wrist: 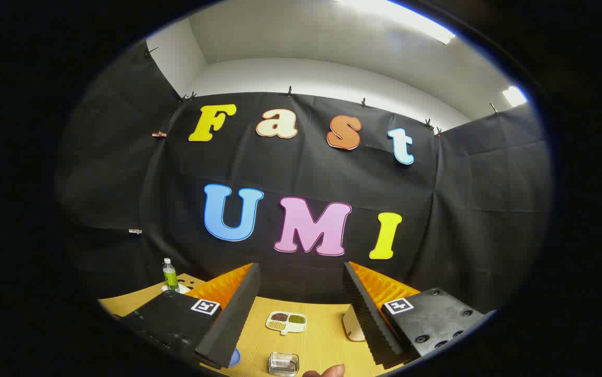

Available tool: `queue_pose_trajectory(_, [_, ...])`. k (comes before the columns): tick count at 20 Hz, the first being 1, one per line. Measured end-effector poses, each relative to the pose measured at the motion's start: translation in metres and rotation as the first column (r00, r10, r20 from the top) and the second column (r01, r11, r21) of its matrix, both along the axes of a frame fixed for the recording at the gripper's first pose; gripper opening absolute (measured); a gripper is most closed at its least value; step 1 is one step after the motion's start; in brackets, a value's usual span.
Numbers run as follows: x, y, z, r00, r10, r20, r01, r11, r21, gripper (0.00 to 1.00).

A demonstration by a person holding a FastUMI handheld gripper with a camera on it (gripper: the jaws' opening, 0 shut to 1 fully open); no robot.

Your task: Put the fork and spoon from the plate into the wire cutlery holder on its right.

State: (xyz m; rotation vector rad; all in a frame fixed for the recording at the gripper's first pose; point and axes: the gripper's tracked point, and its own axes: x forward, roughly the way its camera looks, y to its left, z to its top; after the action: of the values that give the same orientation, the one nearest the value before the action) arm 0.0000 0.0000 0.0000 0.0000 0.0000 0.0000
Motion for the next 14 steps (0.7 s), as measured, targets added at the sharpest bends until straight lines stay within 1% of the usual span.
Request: queue_pose_trajectory(14, [-0.0029, -0.0082, -0.0027, 1.000, -0.012, -0.009, 0.012, 1.000, -0.014, 0.97])
